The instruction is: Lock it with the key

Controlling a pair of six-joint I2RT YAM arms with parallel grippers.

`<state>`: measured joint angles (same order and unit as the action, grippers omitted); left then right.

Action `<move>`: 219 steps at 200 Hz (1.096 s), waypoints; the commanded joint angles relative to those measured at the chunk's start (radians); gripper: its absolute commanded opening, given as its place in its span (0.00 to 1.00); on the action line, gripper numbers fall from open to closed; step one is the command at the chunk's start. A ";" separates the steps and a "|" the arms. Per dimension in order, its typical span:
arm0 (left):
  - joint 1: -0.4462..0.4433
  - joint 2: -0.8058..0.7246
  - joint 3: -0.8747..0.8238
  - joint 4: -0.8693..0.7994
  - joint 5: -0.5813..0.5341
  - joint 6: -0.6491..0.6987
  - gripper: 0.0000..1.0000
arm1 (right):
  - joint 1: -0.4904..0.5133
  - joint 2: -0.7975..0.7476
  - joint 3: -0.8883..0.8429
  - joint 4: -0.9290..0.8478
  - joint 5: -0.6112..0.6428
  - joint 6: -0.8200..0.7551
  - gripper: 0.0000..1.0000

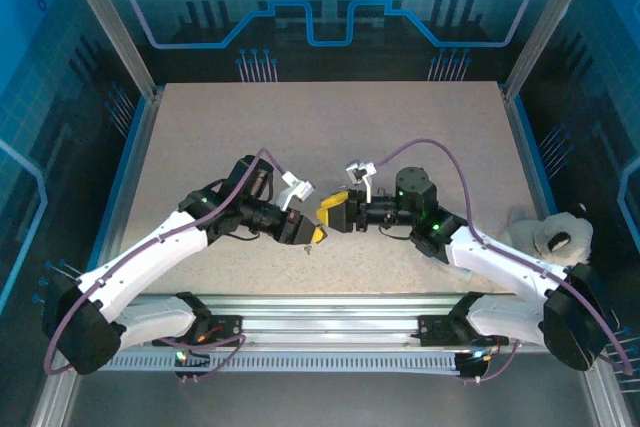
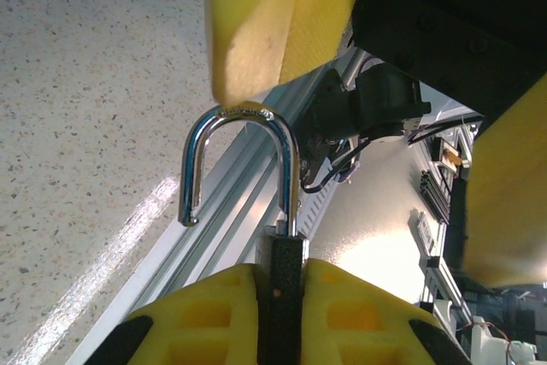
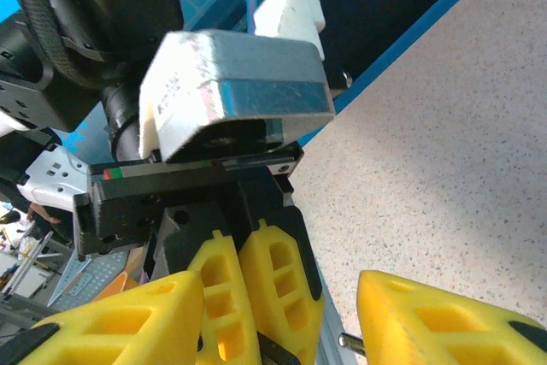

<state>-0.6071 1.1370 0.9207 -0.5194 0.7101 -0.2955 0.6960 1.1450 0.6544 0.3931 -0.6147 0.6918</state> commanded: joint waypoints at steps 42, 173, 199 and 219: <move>-0.013 -0.043 0.015 -0.021 -0.027 0.044 0.00 | 0.015 0.035 -0.020 -0.043 -0.052 -0.021 0.45; -0.012 -0.047 0.017 -0.019 -0.081 0.038 0.00 | 0.015 -0.036 -0.107 0.060 -0.088 -0.020 0.38; -0.010 -0.045 0.014 -0.014 -0.081 0.032 0.00 | 0.015 -0.044 -0.113 0.061 -0.076 -0.024 0.36; -0.010 -0.043 0.012 -0.011 -0.076 0.029 0.00 | 0.015 -0.047 -0.113 0.061 -0.070 -0.026 0.35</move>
<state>-0.6174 1.1095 0.9207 -0.5407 0.6327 -0.2779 0.6979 1.1187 0.5495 0.4210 -0.6746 0.6827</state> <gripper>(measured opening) 0.116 0.360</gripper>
